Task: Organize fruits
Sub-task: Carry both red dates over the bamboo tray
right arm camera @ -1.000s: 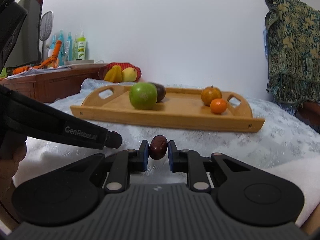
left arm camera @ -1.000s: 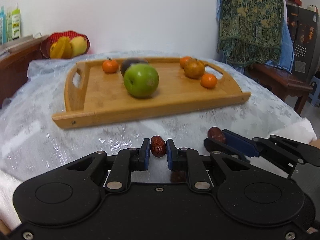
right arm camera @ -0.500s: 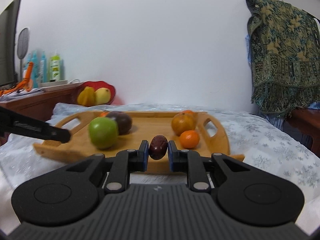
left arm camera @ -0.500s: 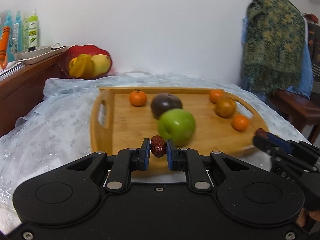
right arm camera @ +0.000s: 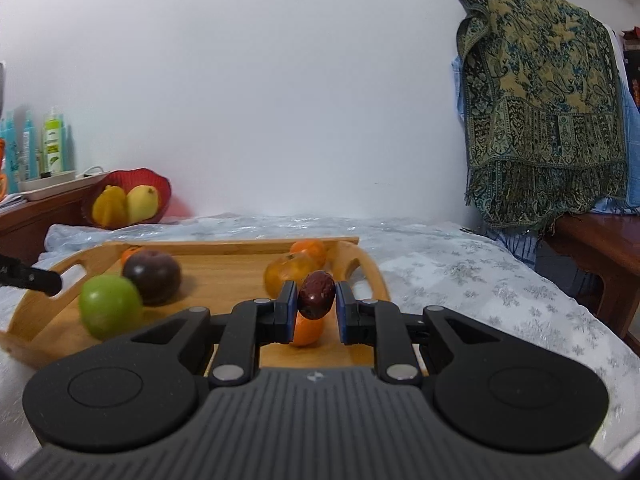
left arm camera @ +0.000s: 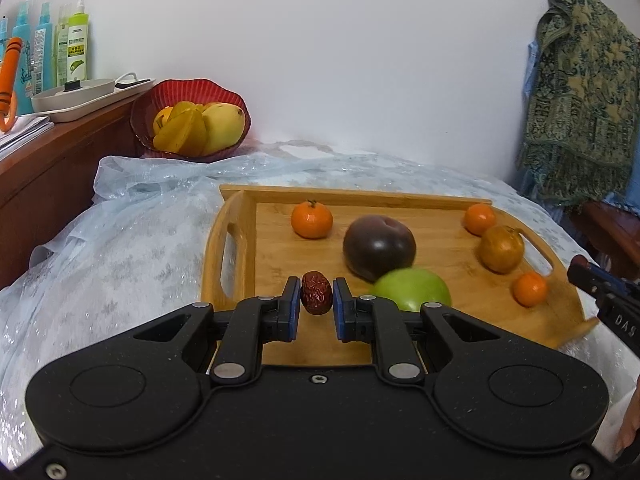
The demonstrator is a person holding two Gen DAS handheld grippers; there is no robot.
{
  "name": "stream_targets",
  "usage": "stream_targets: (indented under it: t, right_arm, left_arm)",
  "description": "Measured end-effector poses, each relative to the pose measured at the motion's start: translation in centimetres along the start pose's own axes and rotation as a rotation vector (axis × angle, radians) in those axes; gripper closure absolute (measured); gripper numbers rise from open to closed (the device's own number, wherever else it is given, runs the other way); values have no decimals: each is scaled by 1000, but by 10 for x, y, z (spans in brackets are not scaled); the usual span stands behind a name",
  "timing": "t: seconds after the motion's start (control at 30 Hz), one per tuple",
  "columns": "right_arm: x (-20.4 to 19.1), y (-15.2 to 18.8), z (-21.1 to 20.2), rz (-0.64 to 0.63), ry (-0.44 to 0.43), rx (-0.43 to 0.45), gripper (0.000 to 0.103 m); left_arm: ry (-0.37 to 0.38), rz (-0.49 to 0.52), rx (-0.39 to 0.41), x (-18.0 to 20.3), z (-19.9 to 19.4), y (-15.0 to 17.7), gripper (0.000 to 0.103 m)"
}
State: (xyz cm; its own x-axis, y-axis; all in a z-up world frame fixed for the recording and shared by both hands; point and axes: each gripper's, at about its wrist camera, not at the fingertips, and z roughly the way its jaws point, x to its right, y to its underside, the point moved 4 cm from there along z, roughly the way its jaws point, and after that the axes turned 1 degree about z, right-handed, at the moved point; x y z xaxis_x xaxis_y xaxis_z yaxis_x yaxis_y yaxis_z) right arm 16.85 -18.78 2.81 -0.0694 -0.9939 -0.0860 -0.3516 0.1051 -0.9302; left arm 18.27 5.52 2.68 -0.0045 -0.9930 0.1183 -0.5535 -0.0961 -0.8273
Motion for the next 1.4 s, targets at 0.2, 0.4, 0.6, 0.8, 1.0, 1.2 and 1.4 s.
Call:
stream_targets:
  t: [0.2,0.4,0.6,0.8,1.0,1.2,1.4]
  right_arm:
    - [12,-6,28,10,-24,-67,79]
    - [15,-8,50,25,-59,-120,79]
    - [14,-8,66,6,-57,-155,79]
    - [15,-6,72,20,-56,-183,79]
    - [18,-6,77,34,-48,-202,78]
    - [21,-5,79,52,-51,-218,77]
    - [22,-5,80,70,-55,-222,75]
  left_arm:
    - [-10,6,-15,-2,19,-12,87]
    - [-13,-13,-35,-7,37,-20,87]
    - [-22,-36,-60,-11,55,-27,87]
    - [-19,-34,-71,-9,63,-27,87]
    - [-22,-40,-80,-9,68,-26,87]
    - [-20,-33,-88,-6,71,-25,87]
    - [-20,-34,-94,-6,72,-24,87]
